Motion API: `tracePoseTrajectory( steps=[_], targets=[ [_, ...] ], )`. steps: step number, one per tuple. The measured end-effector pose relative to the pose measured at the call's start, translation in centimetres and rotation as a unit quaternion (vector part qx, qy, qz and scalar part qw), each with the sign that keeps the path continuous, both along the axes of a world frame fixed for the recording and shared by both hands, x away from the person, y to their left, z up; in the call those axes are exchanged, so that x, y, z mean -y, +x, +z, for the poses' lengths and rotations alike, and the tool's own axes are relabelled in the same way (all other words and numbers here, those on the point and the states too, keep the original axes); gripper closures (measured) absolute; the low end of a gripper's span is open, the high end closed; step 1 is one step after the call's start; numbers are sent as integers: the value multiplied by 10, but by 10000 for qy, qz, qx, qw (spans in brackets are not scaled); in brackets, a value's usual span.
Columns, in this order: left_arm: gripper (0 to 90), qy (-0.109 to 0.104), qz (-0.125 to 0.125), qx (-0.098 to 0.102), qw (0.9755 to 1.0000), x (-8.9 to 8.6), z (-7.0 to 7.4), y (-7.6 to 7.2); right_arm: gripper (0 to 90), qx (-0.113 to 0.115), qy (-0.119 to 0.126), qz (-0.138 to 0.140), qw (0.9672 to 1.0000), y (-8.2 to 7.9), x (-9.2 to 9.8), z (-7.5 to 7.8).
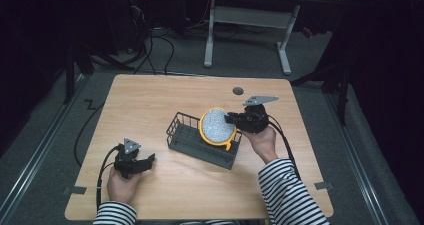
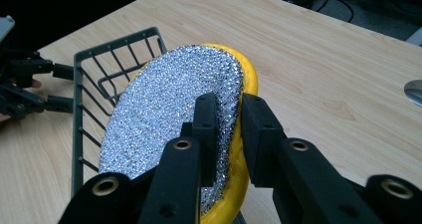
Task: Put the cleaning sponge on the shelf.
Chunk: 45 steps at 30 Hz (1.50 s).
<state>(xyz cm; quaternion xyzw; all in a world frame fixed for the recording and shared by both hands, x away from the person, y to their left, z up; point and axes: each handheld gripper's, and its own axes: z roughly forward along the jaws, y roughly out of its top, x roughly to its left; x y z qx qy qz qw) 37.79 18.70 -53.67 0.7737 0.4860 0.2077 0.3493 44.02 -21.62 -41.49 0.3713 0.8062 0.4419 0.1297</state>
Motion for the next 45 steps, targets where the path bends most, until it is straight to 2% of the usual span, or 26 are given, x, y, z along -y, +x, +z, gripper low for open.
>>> tracePoseTrajectory(
  steps=[16, 31, 35, 38, 45],
  targets=[
    [279, -1, 2, 0, 10000, 0, 0, 0, 774, 110, -280, 262, 9992, -7, -10, -5],
    [279, 0, 2, 0, 10000, 0, 0, 0, 766, 50, -381, 402, 9985, -12, -14, -10],
    [279, 0, 3, 0, 10000, 0, 0, 0, 756, -22, -294, 384, 9988, -13, -13, -13],
    [279, -1, 7, 6, 10000, 0, 0, 0, 729, -71, -205, 360, 9991, -13, -10, -14],
    [279, -1, 4, 0, 10000, 0, 0, 0, 570, -47, -115, 219, 9997, -14, -6, -10]
  ],
)
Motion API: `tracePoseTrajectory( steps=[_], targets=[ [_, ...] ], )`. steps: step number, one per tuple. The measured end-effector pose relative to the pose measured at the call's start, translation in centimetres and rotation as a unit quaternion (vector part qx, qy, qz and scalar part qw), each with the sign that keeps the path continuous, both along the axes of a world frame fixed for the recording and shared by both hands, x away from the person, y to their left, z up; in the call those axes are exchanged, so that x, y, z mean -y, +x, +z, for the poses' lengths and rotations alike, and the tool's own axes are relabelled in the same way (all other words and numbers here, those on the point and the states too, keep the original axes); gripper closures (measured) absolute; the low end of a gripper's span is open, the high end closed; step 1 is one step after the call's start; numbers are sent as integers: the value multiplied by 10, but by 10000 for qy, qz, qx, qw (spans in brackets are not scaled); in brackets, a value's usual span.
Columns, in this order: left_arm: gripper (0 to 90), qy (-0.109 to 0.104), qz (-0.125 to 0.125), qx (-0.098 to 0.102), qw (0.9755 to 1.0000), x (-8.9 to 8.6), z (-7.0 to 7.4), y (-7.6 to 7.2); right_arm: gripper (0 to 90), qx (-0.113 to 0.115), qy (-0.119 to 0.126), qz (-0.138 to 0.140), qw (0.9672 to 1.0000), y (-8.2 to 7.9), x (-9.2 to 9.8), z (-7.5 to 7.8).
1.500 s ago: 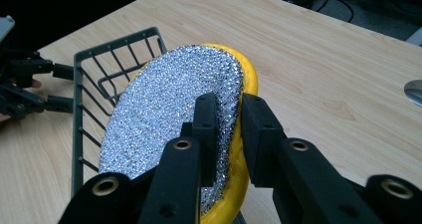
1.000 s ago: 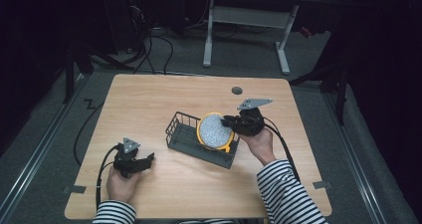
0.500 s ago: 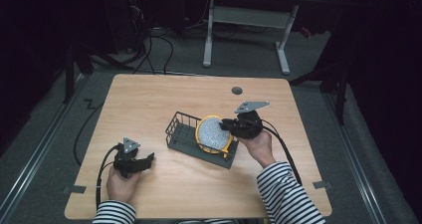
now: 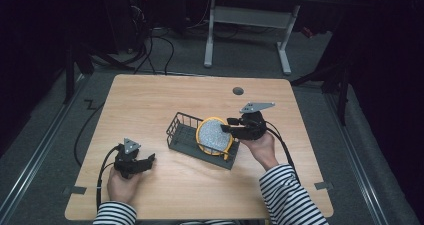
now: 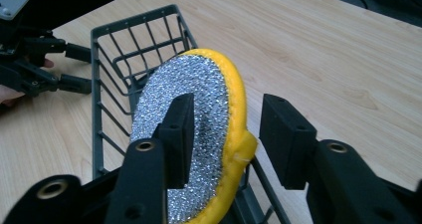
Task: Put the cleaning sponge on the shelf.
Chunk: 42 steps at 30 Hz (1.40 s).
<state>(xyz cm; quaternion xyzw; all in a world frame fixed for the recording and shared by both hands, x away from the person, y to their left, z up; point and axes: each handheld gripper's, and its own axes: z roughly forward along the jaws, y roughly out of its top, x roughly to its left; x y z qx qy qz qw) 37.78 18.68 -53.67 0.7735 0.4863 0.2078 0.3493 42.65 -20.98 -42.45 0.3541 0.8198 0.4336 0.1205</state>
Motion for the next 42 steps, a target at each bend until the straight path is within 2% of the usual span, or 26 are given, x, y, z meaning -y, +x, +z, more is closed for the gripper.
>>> tracePoseTrajectory(
  steps=[9, 15, 27, 34, 37, 42],
  targets=[
    [279, 0, 0, 0, 10000, 0, 0, 0, 526, 96, 302, -268, 9991, -4, 16, 13],
    [279, 0, -1, -1, 10000, 0, 0, 0, 524, 185, 346, -525, 9979, -8, 31, 23],
    [279, 0, 4, 7, 10000, 0, 0, 0, 526, 320, 443, -869, 9947, -19, 61, 36],
    [279, 0, 0, 0, 10000, 0, 0, 0, 530, 368, 434, -1039, 9930, -24, 73, 40],
    [279, -1, 0, 0, 10000, 0, 0, 0, 534, 456, 445, -1061, 9923, -28, 76, 42],
    [279, -1, 1, 0, 10000, 0, 0, 0, 537, 438, 446, -1186, 9910, -32, 86, 40]
  ],
)
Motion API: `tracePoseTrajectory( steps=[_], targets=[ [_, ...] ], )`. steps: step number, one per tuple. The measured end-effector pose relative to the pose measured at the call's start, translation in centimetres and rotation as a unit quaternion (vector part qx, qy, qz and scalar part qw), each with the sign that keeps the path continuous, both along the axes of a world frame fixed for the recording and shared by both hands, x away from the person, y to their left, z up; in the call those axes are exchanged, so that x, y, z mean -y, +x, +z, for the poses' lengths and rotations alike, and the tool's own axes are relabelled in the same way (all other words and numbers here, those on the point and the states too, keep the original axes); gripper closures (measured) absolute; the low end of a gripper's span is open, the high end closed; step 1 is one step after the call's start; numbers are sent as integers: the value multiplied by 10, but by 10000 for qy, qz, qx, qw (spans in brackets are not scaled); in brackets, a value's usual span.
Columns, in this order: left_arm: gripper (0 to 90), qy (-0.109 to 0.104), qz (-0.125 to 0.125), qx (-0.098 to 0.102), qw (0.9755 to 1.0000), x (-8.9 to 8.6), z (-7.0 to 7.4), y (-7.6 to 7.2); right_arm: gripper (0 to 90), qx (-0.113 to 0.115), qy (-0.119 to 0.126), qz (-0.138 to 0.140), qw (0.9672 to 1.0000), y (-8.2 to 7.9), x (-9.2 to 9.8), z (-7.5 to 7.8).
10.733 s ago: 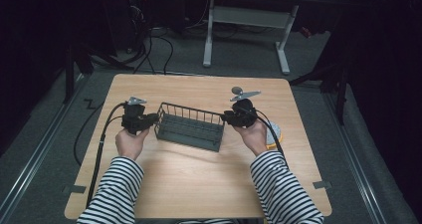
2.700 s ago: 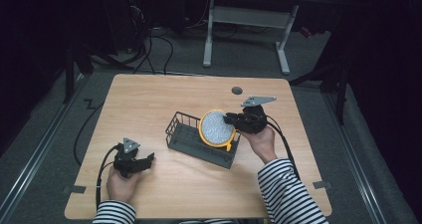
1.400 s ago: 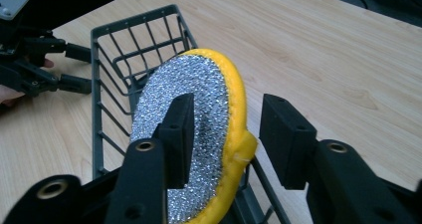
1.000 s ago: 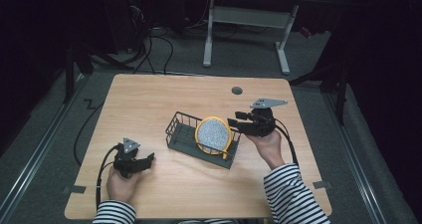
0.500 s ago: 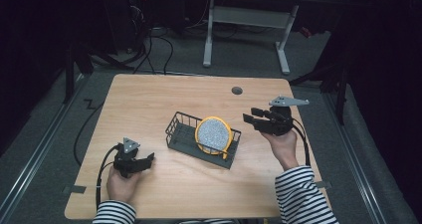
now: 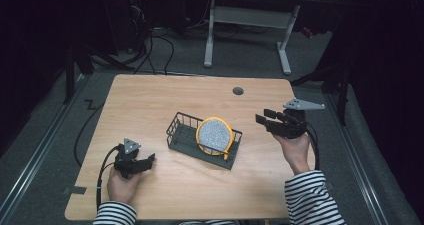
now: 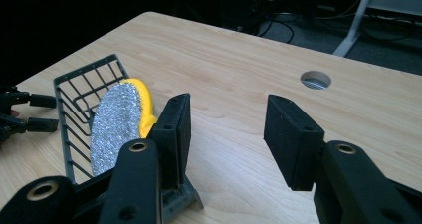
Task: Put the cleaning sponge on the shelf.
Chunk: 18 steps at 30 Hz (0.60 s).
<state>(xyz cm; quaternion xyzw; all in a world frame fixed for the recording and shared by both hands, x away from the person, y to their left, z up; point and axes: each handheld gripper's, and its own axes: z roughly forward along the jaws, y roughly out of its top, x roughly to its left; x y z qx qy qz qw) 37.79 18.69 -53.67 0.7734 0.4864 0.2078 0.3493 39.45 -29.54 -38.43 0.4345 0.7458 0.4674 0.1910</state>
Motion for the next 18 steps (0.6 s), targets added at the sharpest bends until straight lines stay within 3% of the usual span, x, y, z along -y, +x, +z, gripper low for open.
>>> tracePoseTrajectory(
  steps=[12, 18],
  targets=[
    [279, 3, 3, 6, 10000, 0, 0, 0, 538, 80, -39, -300, 9995, -15, 18, 3],
    [279, 3, -3, -3, 10000, 0, 0, 0, 539, -31, 15, -440, 9990, -21, 28, -4]
  ],
)
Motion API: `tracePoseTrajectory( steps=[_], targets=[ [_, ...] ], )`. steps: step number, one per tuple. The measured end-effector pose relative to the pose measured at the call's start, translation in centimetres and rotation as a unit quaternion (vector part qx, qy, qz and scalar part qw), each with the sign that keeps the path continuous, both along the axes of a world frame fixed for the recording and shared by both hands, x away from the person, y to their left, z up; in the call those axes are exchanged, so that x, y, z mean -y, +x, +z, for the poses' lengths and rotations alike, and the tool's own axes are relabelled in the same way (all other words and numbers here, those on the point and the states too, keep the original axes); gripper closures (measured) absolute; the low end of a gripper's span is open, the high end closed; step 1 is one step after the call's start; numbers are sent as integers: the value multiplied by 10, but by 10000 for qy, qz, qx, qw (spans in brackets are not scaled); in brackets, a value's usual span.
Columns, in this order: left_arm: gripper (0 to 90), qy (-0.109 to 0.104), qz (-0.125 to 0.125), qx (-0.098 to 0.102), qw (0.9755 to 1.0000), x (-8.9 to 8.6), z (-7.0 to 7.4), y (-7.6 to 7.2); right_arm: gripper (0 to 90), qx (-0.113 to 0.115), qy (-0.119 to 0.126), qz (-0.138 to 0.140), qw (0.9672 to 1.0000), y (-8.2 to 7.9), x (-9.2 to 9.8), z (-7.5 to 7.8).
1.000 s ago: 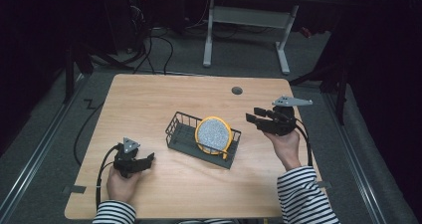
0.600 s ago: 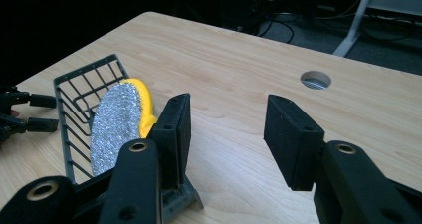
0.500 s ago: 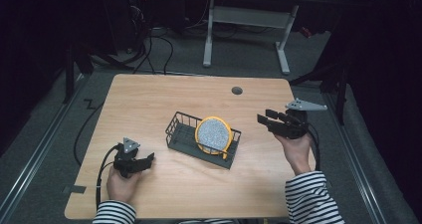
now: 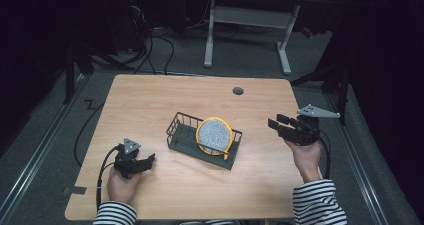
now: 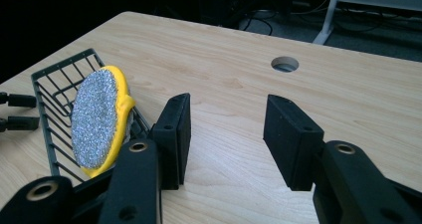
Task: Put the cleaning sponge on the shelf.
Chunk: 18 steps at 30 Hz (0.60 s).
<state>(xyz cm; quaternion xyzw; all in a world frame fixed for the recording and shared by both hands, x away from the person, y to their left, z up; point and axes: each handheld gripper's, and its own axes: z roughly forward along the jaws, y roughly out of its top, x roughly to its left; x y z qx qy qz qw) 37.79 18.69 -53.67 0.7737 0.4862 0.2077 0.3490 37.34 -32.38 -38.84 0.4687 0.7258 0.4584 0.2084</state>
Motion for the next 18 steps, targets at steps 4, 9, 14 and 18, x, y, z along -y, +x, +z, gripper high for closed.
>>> tracePoseTrajectory(
  steps=[4, 9, 14, 18],
  targets=[
    [279, -1, 0, 0, 10000, 0, 0, 0, 540, 17, 23, -24, 10000, -6, 4, -2],
    [279, -1, 2, -1, 10000, 0, 0, 0, 541, -18, 41, -56, 10000, -12, 7, -9],
    [279, -1, 0, 0, 10000, 0, 0, 0, 543, -63, 66, -86, 9999, -17, 9, -18],
    [279, -1, 4, 7, 10000, 0, 0, 0, 544, -103, 115, -128, 9998, -20, 11, -25]
  ],
)
